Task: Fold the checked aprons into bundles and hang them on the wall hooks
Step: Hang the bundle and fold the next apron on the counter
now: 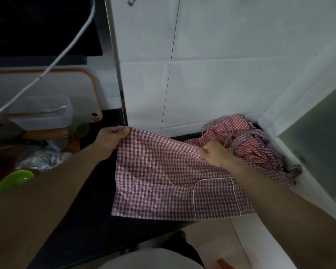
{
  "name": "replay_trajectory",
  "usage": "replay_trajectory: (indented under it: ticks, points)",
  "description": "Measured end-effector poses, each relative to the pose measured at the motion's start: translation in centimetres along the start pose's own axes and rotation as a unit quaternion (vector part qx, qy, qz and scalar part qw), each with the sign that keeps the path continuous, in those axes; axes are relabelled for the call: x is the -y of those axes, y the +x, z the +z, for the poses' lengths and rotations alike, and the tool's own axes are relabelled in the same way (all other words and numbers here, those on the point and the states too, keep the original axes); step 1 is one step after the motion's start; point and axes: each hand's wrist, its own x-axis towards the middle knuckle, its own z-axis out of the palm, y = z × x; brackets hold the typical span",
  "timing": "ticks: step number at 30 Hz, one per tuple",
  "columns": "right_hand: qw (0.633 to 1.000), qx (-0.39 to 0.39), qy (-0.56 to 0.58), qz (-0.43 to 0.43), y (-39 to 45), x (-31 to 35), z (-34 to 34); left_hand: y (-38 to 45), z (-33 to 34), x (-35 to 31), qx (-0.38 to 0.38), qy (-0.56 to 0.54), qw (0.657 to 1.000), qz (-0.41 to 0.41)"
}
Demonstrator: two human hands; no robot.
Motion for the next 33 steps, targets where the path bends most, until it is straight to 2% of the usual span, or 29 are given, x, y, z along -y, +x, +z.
replay_trajectory:
  ticks: [3, 6, 10, 13, 19, 22, 24, 26, 28, 31, 33]
  points:
    - [0.993, 0.08, -0.071, 0.048, -0.7, -1.0, -0.7, -0.3, 0.5, -0.5, -0.06, 0.033, 0.996, 0.049]
    - [0.989, 0.097, -0.094, 0.053, -1.8, -2.2, -1.7, -2.0, 1.7, -1.4, -0.086, 0.049, 0.99, 0.099]
    - [0.995, 0.036, -0.088, -0.037, -2.5, -3.9, -1.7, -5.0, 3.3, -3.0, -0.011, 0.037, 0.995, 0.095]
    - [0.991, 0.026, -0.094, -0.089, -2.5, -4.2, -1.7, -7.6, 5.0, -4.5, 0.053, 0.008, 0.996, 0.07]
    - [0.988, 0.009, -0.058, -0.143, -2.3, -3.1, -1.8, -11.6, 7.3, -6.7, 0.065, -0.054, 0.996, 0.033]
    - [0.99, -0.04, -0.023, -0.13, -2.3, -2.1, -2.1, -13.1, 7.9, -7.5, 0.081, -0.055, 0.995, 0.022]
    - [0.988, -0.022, -0.032, -0.147, -2.0, -1.9, -2.7, -14.3, 8.0, -7.9, 0.097, -0.058, 0.993, 0.024]
    - [0.983, 0.04, -0.07, -0.164, -1.9, -1.4, -3.2, -15.3, 8.1, -8.5, 0.084, -0.055, 0.994, 0.029]
    - [0.983, 0.068, -0.061, -0.162, -2.3, -1.1, -3.9, -15.8, 8.2, -9.1, 0.061, -0.049, 0.996, 0.037]
    - [0.982, 0.042, 0.012, -0.186, -3.0, -2.1, -5.0, -16.2, 8.1, -9.8, 0.019, -0.013, 0.996, 0.083]
    - [0.98, 0.003, 0.027, -0.198, -3.6, -3.9, -6.4, -16.1, 7.6, -9.6, -0.054, 0.032, 0.99, 0.124]
